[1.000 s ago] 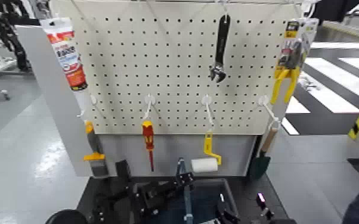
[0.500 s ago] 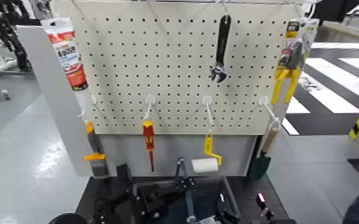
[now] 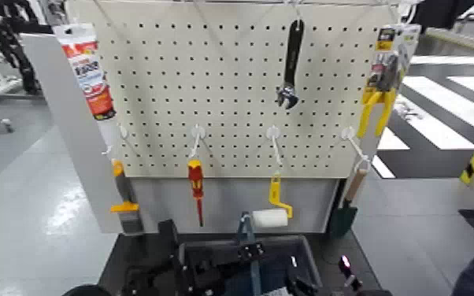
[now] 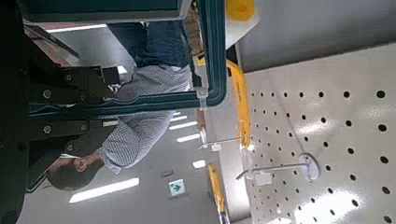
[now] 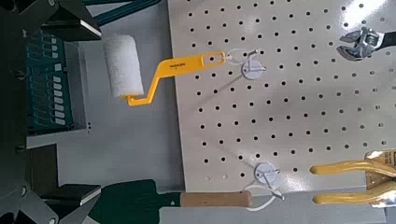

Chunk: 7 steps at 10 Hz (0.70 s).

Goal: Grasp the handle of the crate.

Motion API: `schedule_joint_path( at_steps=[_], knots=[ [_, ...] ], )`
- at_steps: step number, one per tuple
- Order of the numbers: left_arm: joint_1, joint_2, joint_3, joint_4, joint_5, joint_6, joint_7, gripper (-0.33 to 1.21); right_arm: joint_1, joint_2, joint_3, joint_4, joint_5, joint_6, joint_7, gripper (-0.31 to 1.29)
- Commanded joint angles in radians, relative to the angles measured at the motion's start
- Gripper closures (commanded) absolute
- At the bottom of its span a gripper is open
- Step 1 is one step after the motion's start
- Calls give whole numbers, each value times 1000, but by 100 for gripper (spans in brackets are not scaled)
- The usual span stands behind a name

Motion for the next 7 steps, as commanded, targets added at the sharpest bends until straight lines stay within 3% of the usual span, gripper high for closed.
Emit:
schedule_joint_path(
  at_steps=[1,7],
  knots=[
    [53,14,40,-111,58,23,65,118,2,2,-2,-1,0,0,0,15],
    [102,3,46,-157,177,68,139,118,2,3,-2,-1,0,0,0,15]
  ],
)
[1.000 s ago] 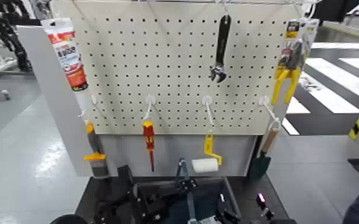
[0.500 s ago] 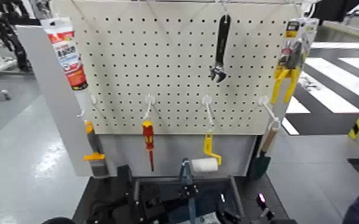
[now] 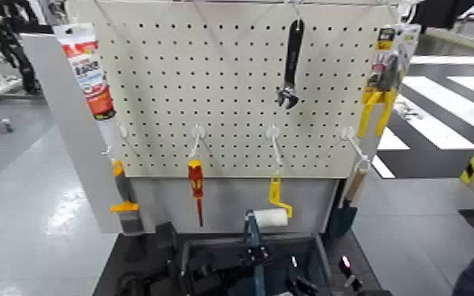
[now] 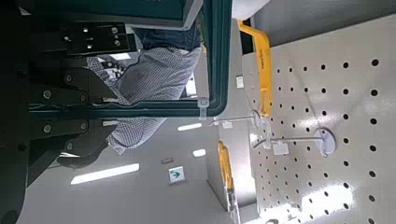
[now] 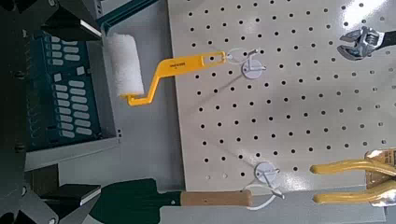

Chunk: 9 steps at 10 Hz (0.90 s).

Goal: Grasp the handle of the crate.

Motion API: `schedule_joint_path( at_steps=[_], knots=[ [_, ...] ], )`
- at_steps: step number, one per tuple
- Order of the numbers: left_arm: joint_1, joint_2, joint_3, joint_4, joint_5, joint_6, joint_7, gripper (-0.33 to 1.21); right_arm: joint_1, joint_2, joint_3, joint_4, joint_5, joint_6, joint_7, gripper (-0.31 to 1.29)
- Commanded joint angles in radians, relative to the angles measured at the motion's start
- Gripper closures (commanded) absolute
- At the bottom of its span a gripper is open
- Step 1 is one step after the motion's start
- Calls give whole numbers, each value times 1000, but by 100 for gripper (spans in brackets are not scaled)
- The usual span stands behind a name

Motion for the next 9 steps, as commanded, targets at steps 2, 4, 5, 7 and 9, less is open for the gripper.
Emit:
schedule_joint_path(
  at_steps=[2,4,5,7,9],
  knots=[
    [19,2,0,-18,69,30,44,118,0,3,-1,0,0,2,0,15],
    [21,7,-5,-22,85,31,51,118,0,3,-1,2,0,0,-1,15],
    [21,6,-8,-21,90,31,51,118,0,1,0,2,1,0,0,15],
    [21,6,-8,-21,92,31,51,118,0,3,-1,0,1,6,-1,15],
    [19,6,-8,-19,93,31,51,118,0,1,-3,0,1,8,0,15]
  ],
)
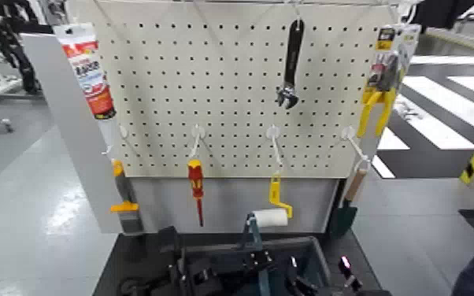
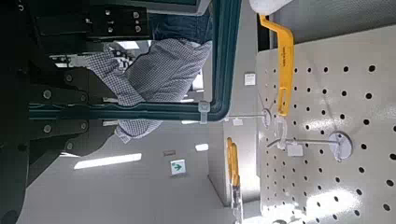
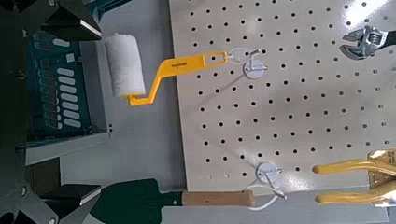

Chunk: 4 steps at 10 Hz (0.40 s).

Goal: Grasp the handle of the crate.

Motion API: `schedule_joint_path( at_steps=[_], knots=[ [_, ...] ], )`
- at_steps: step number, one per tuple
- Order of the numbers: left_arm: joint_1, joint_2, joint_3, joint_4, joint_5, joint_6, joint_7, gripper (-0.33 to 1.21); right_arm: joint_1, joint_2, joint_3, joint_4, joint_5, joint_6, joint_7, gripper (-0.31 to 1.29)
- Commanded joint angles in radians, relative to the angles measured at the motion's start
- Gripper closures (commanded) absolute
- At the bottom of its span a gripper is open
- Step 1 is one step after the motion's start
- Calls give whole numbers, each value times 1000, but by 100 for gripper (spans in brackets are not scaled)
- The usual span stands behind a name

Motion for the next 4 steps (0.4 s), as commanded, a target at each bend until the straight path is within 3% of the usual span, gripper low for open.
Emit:
schedule_joint_path(
  at_steps=[1,4],
  knots=[
    [-1,0,-1,2,1,0,0,118,-2,-1,-1,-2,6,2,-1,15],
    [-5,3,-6,5,3,-2,0,118,-2,-1,0,-3,19,10,1,15]
  ],
)
